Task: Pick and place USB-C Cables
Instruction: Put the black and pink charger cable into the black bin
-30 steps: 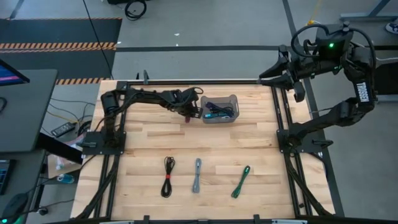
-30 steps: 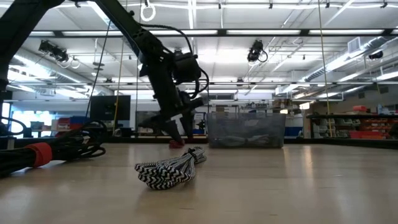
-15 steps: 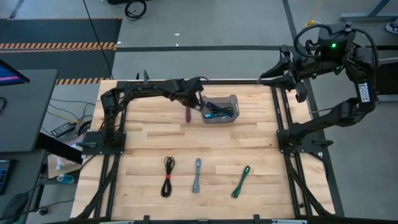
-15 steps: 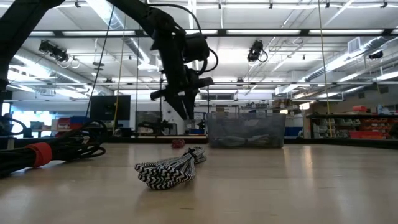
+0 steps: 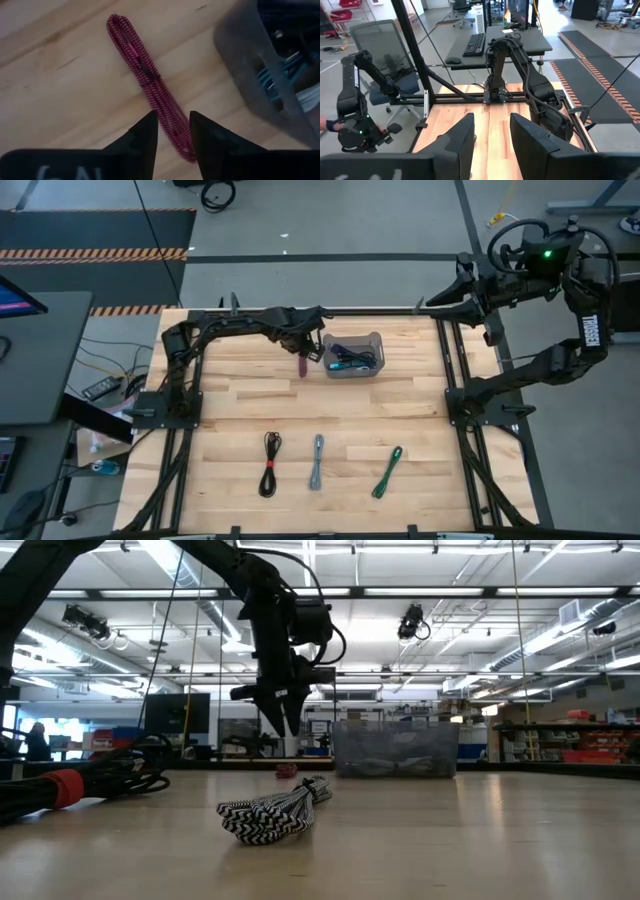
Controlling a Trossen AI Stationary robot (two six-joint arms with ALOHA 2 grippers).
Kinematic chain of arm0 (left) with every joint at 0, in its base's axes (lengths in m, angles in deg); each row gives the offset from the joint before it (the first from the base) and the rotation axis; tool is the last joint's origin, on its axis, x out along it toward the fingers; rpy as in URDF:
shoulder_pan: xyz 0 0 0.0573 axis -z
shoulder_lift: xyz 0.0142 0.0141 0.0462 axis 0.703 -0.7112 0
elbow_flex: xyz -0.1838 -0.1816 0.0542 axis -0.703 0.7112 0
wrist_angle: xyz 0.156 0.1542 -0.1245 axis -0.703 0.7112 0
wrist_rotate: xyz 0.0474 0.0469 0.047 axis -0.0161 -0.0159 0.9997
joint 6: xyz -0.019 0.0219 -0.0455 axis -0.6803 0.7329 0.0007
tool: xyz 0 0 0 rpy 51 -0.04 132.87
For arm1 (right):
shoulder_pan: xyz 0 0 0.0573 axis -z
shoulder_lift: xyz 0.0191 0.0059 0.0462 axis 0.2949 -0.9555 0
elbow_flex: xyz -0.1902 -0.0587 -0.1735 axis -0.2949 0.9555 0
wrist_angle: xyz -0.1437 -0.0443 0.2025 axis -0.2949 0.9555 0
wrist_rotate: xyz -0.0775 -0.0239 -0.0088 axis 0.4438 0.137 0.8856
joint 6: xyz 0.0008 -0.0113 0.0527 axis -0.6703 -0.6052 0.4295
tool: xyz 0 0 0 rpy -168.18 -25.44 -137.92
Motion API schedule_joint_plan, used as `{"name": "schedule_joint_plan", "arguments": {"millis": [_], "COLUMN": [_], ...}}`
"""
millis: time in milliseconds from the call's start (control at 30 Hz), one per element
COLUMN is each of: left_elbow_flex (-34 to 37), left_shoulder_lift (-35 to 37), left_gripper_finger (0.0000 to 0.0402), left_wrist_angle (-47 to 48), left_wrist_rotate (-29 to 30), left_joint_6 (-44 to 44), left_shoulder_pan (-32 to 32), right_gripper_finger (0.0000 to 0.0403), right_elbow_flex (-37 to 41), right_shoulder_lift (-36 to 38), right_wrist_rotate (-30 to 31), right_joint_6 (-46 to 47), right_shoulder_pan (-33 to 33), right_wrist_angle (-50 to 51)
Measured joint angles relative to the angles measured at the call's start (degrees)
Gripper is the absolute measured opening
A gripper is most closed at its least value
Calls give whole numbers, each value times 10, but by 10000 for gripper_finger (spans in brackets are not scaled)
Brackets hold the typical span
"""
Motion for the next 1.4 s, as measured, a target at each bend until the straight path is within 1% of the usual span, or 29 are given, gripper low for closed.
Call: {"name": "schedule_joint_plan", "arguments": {"millis": [133, 200, 367, 400, 533, 667, 767, 867, 967, 1167, 1233, 1333, 1400], "left_elbow_flex": [0, 0, 0, 0, 0, 0, 0, 1, -1, 0, 0, 0, 0], "left_shoulder_lift": [0, 0, 0, 0, -3, -16, -25, -31, -39, -63, -67, -72, -73], "left_gripper_finger": [124, 123, 124, 124, 124, 124, 124, 124, 126, 164, 179, 199, 207], "left_wrist_angle": [-45, -68, -64, -65, -69, -52, -18, 2, -11, -33, -26, -31, -37], "left_wrist_rotate": [0, -1, -3, -5, -2, 31, 41, 40, 39, 35, 35, 29, 15], "left_joint_6": [-52, -52, -88, -85, -13, -35, -44, -57, -51, -57, -65, -88, -107], "left_shoulder_pan": [-2, -2, 0, 2, 6, 6, 7, 9, 9, 6, 6, 7, 5], "right_gripper_finger": [132, 132, 132, 132, 132, 132, 132, 132, 132, 132, 132, 132, 132], "right_elbow_flex": [0, 0, 0, 0, 0, 0, 0, 0, 0, 0, 0, 0, 0], "right_shoulder_lift": [0, 0, 0, 0, 0, 0, 0, 0, -1, -1, -1, 0, 0], "right_wrist_rotate": [-2, -2, -2, -3, -3, -4, -4, -4, -3, -2, -5, -14, -24], "right_joint_6": [-4, -4, -5, -5, -13, -16, -16, -24, -31, -46, -49, -61, -65], "right_shoulder_pan": [0, 0, 0, 0, 0, 0, 0, 0, 0, 0, 0, 0, 0], "right_wrist_angle": [0, 0, 0, 0, -2, -3, -3, -5, -10, -12, -11, 3, 7]}}
